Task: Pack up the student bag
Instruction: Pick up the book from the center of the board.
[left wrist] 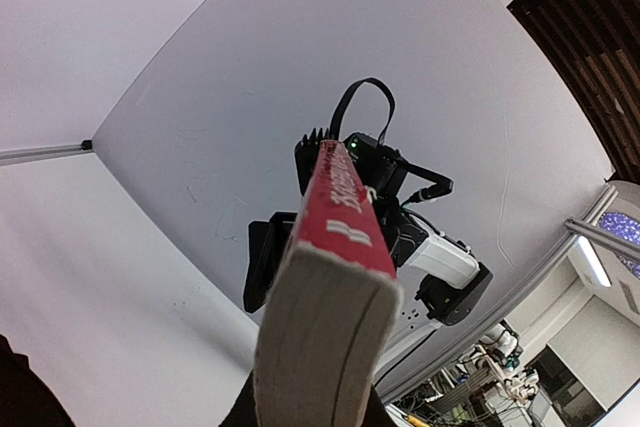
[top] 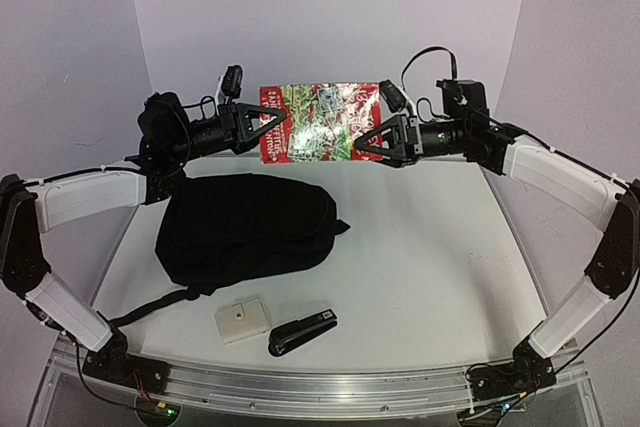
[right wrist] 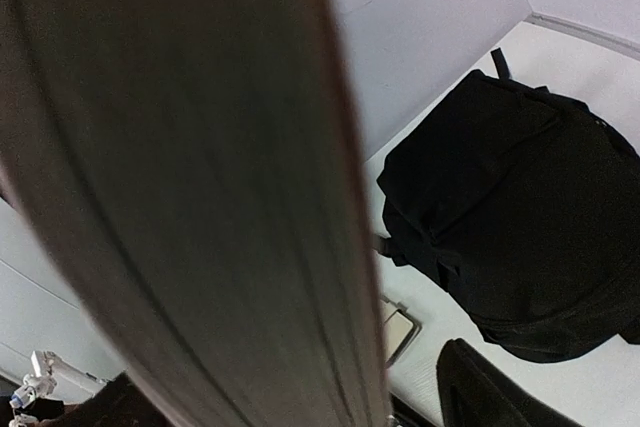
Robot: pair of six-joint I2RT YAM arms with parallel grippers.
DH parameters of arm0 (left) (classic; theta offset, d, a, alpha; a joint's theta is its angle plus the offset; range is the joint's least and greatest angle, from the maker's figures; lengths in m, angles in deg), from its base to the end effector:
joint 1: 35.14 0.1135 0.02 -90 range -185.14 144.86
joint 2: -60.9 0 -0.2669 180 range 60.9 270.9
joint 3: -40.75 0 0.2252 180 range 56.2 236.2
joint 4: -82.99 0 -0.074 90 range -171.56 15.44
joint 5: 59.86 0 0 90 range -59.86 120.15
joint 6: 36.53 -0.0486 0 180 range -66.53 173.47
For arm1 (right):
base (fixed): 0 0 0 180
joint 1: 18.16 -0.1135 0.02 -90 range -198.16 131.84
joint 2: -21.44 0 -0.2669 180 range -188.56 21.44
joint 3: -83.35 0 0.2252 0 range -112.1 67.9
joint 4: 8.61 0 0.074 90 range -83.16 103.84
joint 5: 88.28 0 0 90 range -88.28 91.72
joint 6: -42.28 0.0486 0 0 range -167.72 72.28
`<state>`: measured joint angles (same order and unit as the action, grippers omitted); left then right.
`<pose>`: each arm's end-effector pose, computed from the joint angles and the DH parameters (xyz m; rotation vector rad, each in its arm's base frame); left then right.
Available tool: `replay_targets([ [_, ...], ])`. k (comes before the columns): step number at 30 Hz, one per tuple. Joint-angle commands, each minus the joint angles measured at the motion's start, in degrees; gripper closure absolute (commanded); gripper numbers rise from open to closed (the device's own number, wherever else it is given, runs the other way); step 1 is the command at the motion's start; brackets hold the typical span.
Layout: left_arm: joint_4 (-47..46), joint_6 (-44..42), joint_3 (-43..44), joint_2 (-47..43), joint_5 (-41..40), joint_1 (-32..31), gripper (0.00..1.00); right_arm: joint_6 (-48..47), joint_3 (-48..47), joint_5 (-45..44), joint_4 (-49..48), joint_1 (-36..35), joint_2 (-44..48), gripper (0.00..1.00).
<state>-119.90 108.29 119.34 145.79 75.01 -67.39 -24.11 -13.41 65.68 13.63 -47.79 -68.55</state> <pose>0.2557 -0.2019 0.3856 0.4901 1.5363 -1.7256 0.2700 0.2038 0.3815 -0.9584 1.7711 1.6354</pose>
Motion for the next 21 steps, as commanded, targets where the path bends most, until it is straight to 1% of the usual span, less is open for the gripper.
replay_targets([
  [1, -12.23, 5.57, -0.96, 0.85, 0.14, -0.01, 1.00, 2.07, -3.81, -0.32, -3.72, 0.02, -1.28, 0.28],
  [3, -13.94, 6.89, -1.81, 1.19, -0.56, 0.01, 1.00, 3.75, -4.15, -1.32, -4.73, 0.04, -1.45, 0.37],
  [6, -15.90, 7.83, -2.98, 1.65, -1.66, -0.01, 1.00, 6.45, -3.86, -1.94, -7.39, 0.09, -1.69, 0.48],
  [9, -15.63, 7.87, -3.11, 2.01, -1.88, -0.01, 1.00, 7.82, -3.47, -1.82, -9.31, 0.04, -1.78, 0.56],
  [14, -11.87, 7.06, -1.77, 2.80, -0.90, -0.02, 1.00, 7.99, -2.76, -1.25, -9.51, 0.15, -1.85, 0.83],
  [15, -10.40, 6.35, -1.32, 2.91, -0.69, -0.02, 0.97, 8.03, -2.46, -1.11, -9.54, 0.17, -1.86, 0.88],
  [16, -8.67, 5.56, -0.80, 2.99, -0.47, 0.00, 0.94, 8.11, -2.13, -0.97, -9.56, 0.22, -1.86, 0.94],
  [17, -5.01, 4.41, 0.10, 2.90, -0.54, 0.03, 0.83, 8.35, -1.85, -0.91, -9.53, 0.53, -1.79, 0.99],
  [18, -1.75, 2.10, 0.97, 2.67, -1.07, 0.03, 0.72, 8.69, -1.34, -0.82, -9.55, 1.25, -1.68, 1.00],
  [19, 2.86, -0.29, 1.67, 2.20, -1.71, 0.05, 0.59, 9.02, -0.89, -0.78, -9.53, 2.03, -1.43, 1.00],
  [21, 13.89, -5.95, 3.19, 0.96, -5.10, 0.04, 0.34, 10.02, 0.24, -1.12, -9.66, 4.25, -0.58, 1.00],
])
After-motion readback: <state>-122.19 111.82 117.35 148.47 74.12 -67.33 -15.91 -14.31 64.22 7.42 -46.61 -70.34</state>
